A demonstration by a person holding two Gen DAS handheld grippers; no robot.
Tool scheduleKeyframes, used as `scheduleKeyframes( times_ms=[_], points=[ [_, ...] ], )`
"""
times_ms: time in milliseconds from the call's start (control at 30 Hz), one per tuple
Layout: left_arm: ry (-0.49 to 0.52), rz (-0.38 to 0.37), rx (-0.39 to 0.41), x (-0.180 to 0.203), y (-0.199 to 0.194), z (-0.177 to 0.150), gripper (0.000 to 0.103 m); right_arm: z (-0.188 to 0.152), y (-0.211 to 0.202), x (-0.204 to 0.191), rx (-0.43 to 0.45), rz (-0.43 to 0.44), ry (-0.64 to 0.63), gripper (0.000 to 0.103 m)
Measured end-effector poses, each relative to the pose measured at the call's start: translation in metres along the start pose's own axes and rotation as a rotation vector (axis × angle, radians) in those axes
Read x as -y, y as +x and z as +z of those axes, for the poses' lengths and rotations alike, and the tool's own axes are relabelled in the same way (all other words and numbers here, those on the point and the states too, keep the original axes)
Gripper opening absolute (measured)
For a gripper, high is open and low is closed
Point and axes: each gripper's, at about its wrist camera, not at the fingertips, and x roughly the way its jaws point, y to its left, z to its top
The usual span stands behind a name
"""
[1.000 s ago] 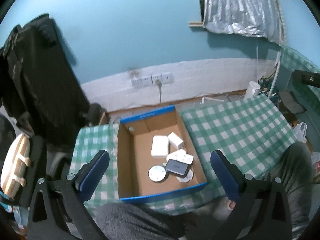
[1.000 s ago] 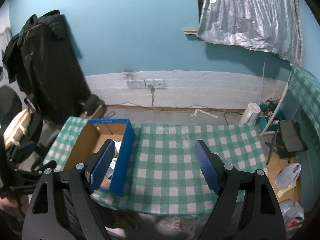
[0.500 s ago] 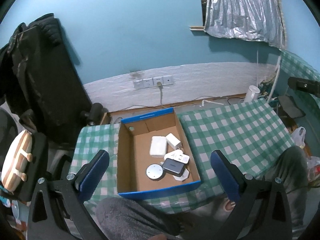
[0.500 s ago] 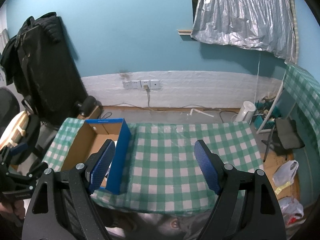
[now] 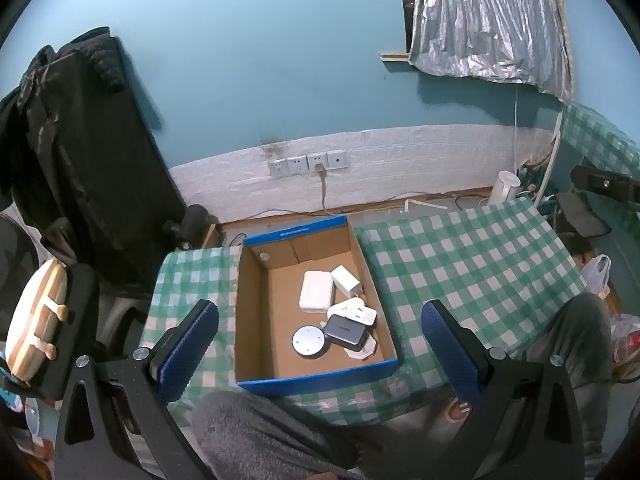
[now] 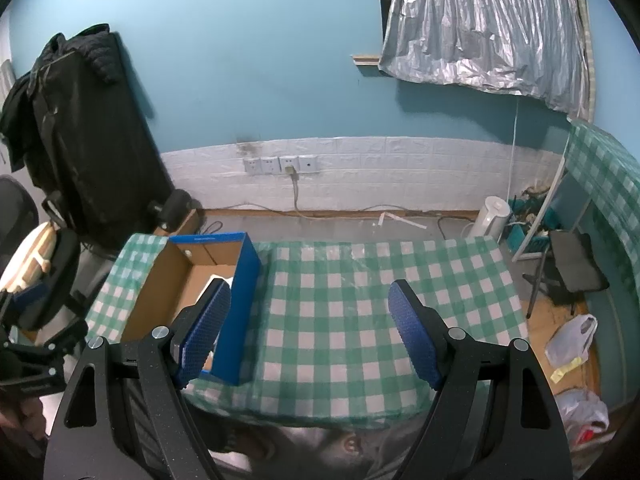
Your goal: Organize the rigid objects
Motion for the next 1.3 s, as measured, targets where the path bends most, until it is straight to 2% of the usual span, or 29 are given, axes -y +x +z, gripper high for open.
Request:
scheduleKeyframes(
  times_ms=[700,1300],
  points=[
    [0.035,0.011,-0.014,0.012,-0.003,-0.003,0.102,-0.004,0.000,0.002,-0.006,0.005,-0.003,0.081],
    [0.029,0.016,-0.020,0.007,-0.004,-0.007,0.102,-0.008,0.000,-0.002,-0.011,0.007,-0.012,0.081]
  ],
)
